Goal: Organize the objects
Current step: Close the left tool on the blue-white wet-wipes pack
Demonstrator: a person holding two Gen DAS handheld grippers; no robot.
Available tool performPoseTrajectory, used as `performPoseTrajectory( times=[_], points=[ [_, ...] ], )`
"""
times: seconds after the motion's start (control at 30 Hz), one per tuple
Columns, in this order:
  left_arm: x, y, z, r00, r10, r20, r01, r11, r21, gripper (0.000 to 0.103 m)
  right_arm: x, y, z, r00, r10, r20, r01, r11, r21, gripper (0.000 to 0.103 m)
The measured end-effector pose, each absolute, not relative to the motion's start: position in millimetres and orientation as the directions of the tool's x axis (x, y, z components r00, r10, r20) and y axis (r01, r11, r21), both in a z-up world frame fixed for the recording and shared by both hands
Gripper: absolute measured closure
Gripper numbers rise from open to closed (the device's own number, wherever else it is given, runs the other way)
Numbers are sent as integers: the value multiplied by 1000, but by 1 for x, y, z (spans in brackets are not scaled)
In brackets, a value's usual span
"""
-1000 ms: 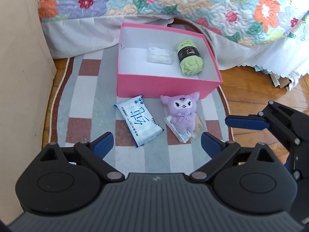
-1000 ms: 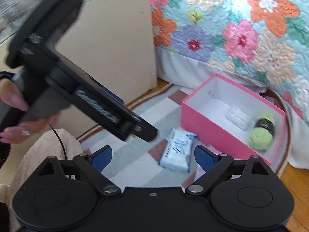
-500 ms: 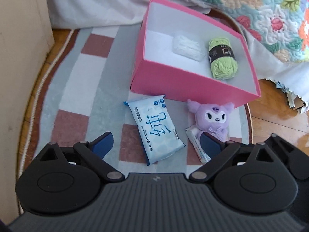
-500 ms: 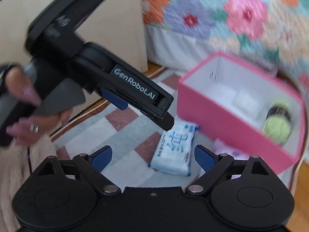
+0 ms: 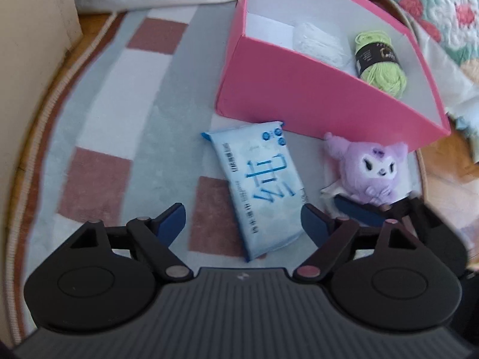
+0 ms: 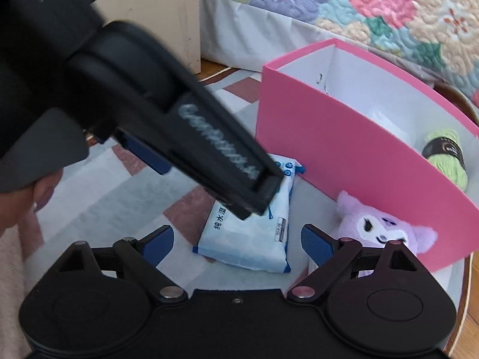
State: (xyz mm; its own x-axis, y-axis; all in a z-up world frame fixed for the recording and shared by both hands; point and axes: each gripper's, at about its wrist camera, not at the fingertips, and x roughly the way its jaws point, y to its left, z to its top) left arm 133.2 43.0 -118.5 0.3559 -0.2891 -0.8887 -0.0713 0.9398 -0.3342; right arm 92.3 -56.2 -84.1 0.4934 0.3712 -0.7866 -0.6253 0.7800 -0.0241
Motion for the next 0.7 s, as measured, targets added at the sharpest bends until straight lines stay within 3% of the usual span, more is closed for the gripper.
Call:
performPoseTrajectory(
  times=[0.1,0.27,0.33,0.37,0.6,0.7],
  points=[
    [140,54,-132,352,-351,-868,-130,900,-417,32,102,-60,-94,482,379,-790,-590,807,27,9],
    [145,56,-144,358,-347,-867,-133,900,-416,55,117,-68,-106,477,348,-807,-531,846,51,11],
    [143,55,-145,356,-364,-861,-123,895,-429,59,115,-68,-104,473,360,-804,-540,840,59,19],
    [143,54,-145,352,-379,-856,-113,891,-440,67,113,-67,-103,450,376,-810,-556,828,76,24],
    [135,47,-149,344,-406,-847,-128,873,-471,69,97,-73,-102,430,382,-818,-558,825,91,23],
    [136,35,-145,360,-353,-864,-69,913,-402,68,92,-74,-108,442,382,-812,-578,813,67,18]
  ],
)
